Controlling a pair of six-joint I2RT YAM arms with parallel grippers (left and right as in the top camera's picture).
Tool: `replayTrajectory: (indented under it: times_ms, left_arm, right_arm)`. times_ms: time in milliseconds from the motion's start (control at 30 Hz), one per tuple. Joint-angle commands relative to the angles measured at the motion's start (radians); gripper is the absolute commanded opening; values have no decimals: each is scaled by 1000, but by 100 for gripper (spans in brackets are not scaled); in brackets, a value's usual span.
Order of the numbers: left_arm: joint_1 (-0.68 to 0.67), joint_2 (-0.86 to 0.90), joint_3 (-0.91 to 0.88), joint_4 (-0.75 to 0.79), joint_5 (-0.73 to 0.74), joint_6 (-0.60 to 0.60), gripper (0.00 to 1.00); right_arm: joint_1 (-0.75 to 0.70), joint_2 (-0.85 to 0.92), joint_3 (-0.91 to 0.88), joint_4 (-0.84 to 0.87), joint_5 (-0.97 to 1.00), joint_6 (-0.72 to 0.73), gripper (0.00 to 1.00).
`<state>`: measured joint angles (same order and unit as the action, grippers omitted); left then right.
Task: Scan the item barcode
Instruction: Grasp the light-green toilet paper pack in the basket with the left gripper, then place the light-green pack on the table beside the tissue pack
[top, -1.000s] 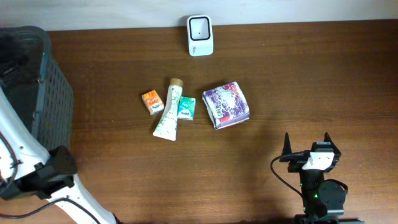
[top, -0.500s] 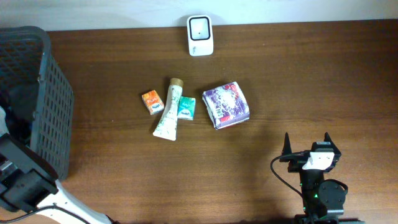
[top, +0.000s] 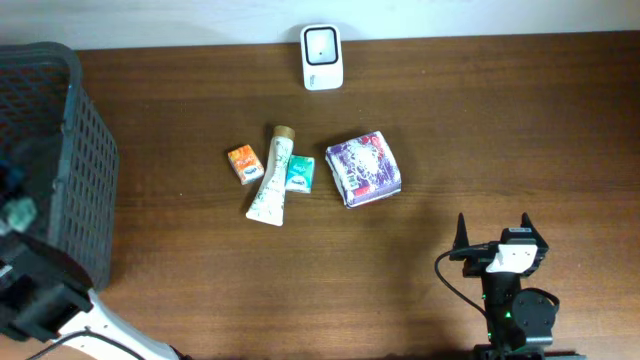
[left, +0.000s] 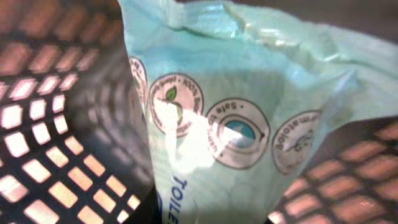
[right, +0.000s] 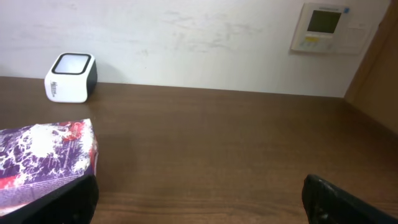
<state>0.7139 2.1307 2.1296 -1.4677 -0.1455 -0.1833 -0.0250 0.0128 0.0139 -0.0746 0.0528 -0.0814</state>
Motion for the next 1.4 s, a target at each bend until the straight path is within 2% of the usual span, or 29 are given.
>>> replayTrajectory:
  times_ms: [0,67,133,200,267,300,367,467,567,667,733,800,867,900,933,1000,1067,1100,1200,1300,1367]
  left_arm:
    - [5,-84,316,-91,243,-3,20]
    - [2,-165,432,-86,388,-3,24]
    - [-53,-272,455,-58,512,-2,23]
    - [-179,-291,455,-64,572,-2,24]
    - [-380,-268,442,-47,563,-2,24]
    - [-557,-214,420,-17,479,-2,24]
    - [-710,-129,380,8,467,-3,24]
    - [-921,62,355,13,467,-3,25]
    - [-1059,226,355,16,410,-3,27]
    - [-1122,339,354,21,402,-16,27]
    - [-1151,399,354,9,399,-89,28]
    - [-1178,432,354,-4,399,-93,31]
    - [-1197,441,354,-18,372,-93,42]
    - [-1198,441,354,-27,366,-93,53]
    - [-1198,441,354,-37,370,-93,59]
    - [-1198,441,354,-30,474,-91,64]
    - [-1208,441,354,-21,604,-14,67]
    - [-1217,441,354,-27,613,30,69]
    - [-1205,440,393,-83,566,51,71]
    - [-1140,440,572,-221,436,50,75]
    - [-1106,417,662,-221,429,51,80]
  right_arm:
    - [5,-6,-8,-1,11,-1,99]
    - [5,-6,-8,-1,11,0,99]
    - [5,-6,-8,-1,11,0,99]
    - [5,-6,-8,-1,11,0,99]
    - [5,-6,-8,-1,11,0,99]
    - [5,-6,-8,-1,11,0,99]
    - [5,-6,-8,-1,11,0,99]
    - [5,-6,-8,-1,11,0,99]
    - [5,-6,-8,-1,11,0,99]
    - [5,-6,-8,-1,11,-1,99]
    - [5,-6,-8,-1,11,0,99]
    - [5,-6,-8,-1,11,0,99]
    - [5,-6,-8,-1,11,0,99]
    - [5,-6,-8,-1,11,-1,99]
    - [5,-6,-8,-1,11,0,99]
    - [5,-6,-8,-1,11,-1,99]
    - [5,-6,-8,-1,11,-1,99]
    - [5,-6,-8,-1,11,-1,99]
    - [5,-6,-8,-1,11,-1,99]
    - [5,-6,-8,-1,11,0,99]
    - [5,-6,-8,-1,11,-1,99]
